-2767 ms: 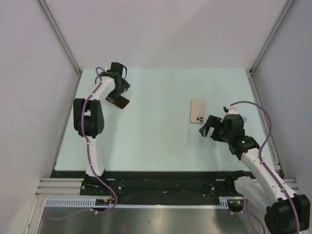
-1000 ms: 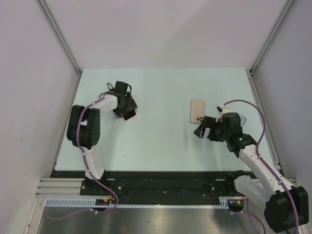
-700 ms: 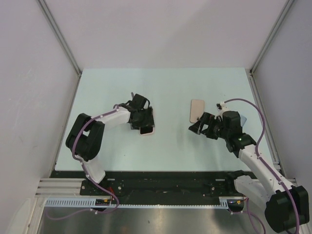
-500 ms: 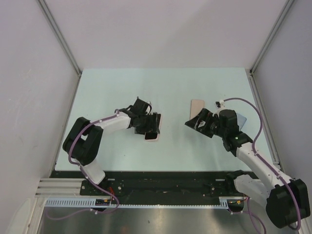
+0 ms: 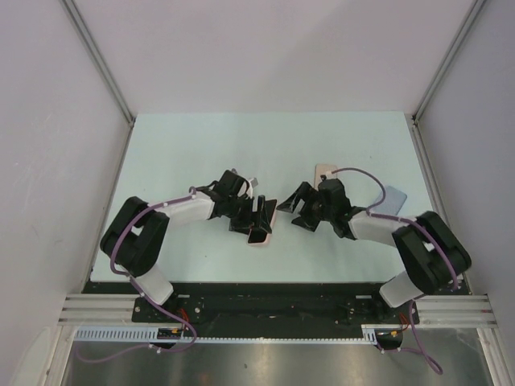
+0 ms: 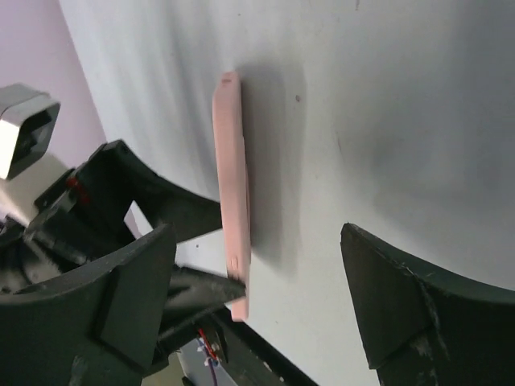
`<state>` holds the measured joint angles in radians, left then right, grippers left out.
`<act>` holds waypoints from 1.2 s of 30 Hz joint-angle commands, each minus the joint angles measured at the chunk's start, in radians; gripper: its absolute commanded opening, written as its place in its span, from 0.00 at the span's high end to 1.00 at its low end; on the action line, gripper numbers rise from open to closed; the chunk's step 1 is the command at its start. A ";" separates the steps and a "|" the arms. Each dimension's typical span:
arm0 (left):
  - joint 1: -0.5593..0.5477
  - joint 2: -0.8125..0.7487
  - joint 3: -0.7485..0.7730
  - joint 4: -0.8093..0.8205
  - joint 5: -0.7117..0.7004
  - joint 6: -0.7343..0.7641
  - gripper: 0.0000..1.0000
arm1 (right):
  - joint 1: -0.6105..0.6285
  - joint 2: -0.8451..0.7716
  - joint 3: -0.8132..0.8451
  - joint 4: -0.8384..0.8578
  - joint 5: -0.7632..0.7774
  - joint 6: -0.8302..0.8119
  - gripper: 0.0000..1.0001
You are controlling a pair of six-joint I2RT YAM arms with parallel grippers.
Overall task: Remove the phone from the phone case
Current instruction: Pick up the phone at the center of the board.
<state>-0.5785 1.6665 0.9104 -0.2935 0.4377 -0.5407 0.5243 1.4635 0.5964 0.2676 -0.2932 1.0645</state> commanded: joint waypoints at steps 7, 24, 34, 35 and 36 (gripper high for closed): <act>-0.015 -0.045 0.004 0.014 0.101 0.013 0.23 | 0.068 0.300 0.200 0.185 -0.035 0.040 0.62; 0.067 -0.339 0.027 -0.058 0.240 0.015 0.00 | -0.116 0.009 0.132 0.226 -0.256 -0.094 1.00; 0.129 -0.436 -0.202 0.603 0.467 -0.398 0.00 | -0.172 -0.129 0.023 0.556 -0.429 0.080 1.00; 0.126 -0.426 -0.206 0.617 0.473 -0.401 0.00 | -0.168 -0.129 0.020 0.583 -0.440 0.090 1.00; 0.124 -0.419 -0.209 0.629 0.490 -0.409 0.00 | -0.167 -0.123 0.020 0.600 -0.445 0.103 1.00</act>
<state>-0.4435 1.2407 0.7101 0.1127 0.8230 -0.8433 0.3477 1.3743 0.6136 0.6621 -0.6537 1.0809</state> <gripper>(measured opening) 0.996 0.123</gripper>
